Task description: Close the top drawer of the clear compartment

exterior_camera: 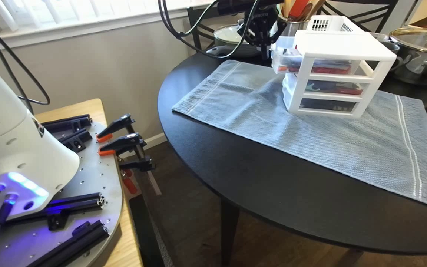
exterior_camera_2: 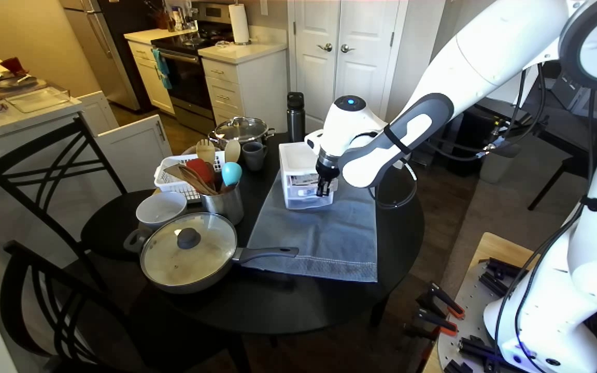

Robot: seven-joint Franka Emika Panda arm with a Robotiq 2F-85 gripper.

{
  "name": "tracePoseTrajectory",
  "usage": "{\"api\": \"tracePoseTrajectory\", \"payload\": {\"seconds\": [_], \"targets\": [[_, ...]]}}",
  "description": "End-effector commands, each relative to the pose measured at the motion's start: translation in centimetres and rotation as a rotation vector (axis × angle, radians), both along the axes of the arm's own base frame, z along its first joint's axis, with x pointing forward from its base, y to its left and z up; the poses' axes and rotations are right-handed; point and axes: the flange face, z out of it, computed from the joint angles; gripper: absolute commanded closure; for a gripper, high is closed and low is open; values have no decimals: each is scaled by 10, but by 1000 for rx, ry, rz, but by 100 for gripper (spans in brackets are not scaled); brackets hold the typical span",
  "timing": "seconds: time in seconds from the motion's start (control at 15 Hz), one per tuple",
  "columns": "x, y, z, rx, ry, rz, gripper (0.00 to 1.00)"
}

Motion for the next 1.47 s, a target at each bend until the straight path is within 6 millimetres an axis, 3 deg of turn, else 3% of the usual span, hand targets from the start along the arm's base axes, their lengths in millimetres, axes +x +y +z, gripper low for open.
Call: {"api": "tracePoseTrajectory", "payload": {"seconds": [0.0,0.6,0.93,1.33,1.4], "targets": [[11,-9,-13,-8,-21,29,100],[33,-45,-13,-3,-62,-22,100],[14,-6,-10,90,-18,123,100],[0,15,7,159,-9,167,100],[-2,15,15,158,-20,137,92]]}}
